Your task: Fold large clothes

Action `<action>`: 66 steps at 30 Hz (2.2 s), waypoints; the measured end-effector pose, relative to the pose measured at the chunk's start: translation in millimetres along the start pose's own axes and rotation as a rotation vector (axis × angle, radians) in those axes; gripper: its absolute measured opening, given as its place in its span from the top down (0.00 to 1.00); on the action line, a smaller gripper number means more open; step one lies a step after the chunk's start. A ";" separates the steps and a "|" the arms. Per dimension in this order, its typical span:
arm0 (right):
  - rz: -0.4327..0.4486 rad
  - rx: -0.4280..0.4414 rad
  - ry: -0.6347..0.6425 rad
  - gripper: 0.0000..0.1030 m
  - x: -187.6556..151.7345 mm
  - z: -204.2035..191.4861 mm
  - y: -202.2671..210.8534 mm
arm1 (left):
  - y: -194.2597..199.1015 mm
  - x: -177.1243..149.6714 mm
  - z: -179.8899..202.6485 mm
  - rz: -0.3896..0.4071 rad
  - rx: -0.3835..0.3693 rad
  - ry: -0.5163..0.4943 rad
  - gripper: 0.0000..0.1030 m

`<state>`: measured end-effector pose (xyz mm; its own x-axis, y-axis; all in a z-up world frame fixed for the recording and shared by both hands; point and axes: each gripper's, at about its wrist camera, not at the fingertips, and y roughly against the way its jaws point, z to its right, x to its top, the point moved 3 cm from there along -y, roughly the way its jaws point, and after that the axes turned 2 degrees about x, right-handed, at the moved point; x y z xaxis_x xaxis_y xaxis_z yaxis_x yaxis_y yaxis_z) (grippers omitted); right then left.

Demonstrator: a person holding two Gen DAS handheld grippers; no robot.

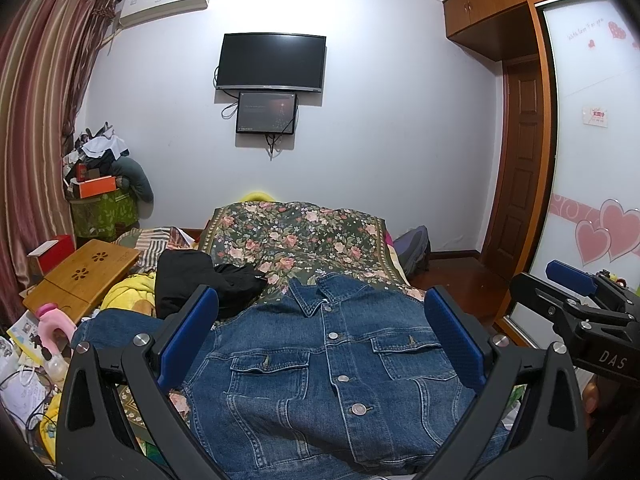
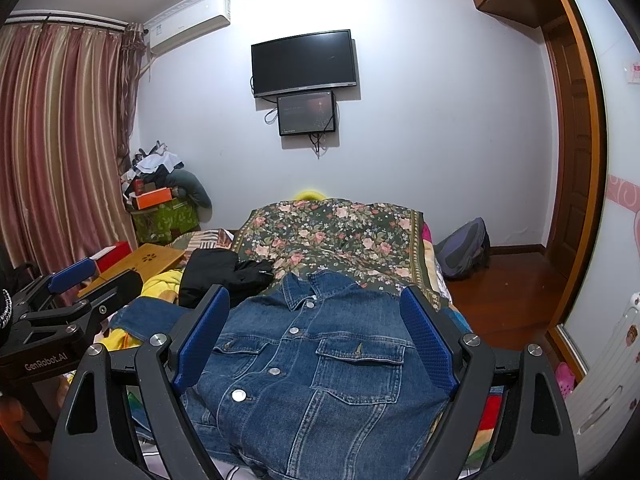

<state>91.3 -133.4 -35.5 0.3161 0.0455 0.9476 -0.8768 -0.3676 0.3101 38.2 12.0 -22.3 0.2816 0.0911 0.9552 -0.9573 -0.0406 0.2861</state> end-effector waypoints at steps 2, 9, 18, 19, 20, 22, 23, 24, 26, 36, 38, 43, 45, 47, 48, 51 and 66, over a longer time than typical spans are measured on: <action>-0.002 0.000 0.000 0.18 -0.8 0.4 -0.8 | -0.7 -1.1 -2.2 -0.002 0.002 0.002 0.00; -0.014 -0.001 -0.001 0.18 -1.1 1.7 -5.2 | -7.2 -2.3 -4.4 -0.014 0.007 0.006 0.00; -0.053 -0.013 0.011 0.18 -0.3 -2.3 -22.9 | -23.7 -4.2 -17.7 -0.035 0.026 0.023 0.00; -0.057 -0.016 0.014 0.18 0.1 -3.0 -24.9 | -25.7 -4.1 -20.4 -0.038 0.030 0.025 0.00; -0.062 -0.019 0.019 0.18 1.4 -3.4 -28.1 | -28.5 -4.3 -24.4 -0.039 0.037 0.027 0.00; -0.067 -0.027 0.027 0.18 3.2 -4.0 -34.8 | -35.3 -2.0 -36.5 -0.037 0.061 0.031 0.00; -0.071 -0.031 0.031 0.18 4.5 -4.5 -39.3 | -38.2 -1.0 -41.5 -0.036 0.073 0.032 0.00; -0.074 -0.035 0.035 0.18 5.8 -5.0 -44.1 | -41.9 0.6 -49.6 -0.034 0.094 0.035 0.00; -0.082 -0.040 0.040 0.18 6.4 -4.7 -52.7 | -49.0 3.7 -66.3 -0.033 0.128 0.049 0.00; -0.157 -0.078 0.060 0.18 3.0 1.5 -112.1 | -100.1 -3.8 -190.0 -0.098 0.377 0.200 0.00; -0.182 -0.087 0.057 0.18 -0.6 4.2 -124.6 | -113.2 -15.7 -219.6 -0.138 0.426 0.240 0.00; -0.259 -0.106 0.054 0.18 -13.0 12.8 -156.7 | -147.9 -56.6 -300.9 -0.258 0.534 0.382 0.00; -0.290 -0.111 0.047 0.18 -18.7 15.6 -167.0 | -161.6 -75.8 -329.9 -0.319 0.561 0.447 0.00; -0.317 -0.111 0.039 0.18 -23.5 19.0 -175.0 | -171.0 -96.6 -356.7 -0.374 0.574 0.511 0.00; -0.334 -0.112 0.034 0.18 -26.7 20.7 -179.0 | -176.2 -107.9 -368.3 -0.399 0.571 0.544 0.00; -0.373 -0.115 0.028 0.18 -30.6 25.2 -187.2 | -191.9 -140.2 -392.7 -0.466 0.528 0.649 0.08; -0.450 -0.105 0.029 0.18 -33.5 30.7 -203.5 | -258.0 -225.5 -420.7 -0.615 0.350 0.909 0.40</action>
<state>270.3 -88.6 -132.8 0.6646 0.2058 0.7183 -0.6871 -0.2097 0.6957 194.4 420.5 -343.3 0.4076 0.8690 0.2805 -0.5638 -0.0021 0.8259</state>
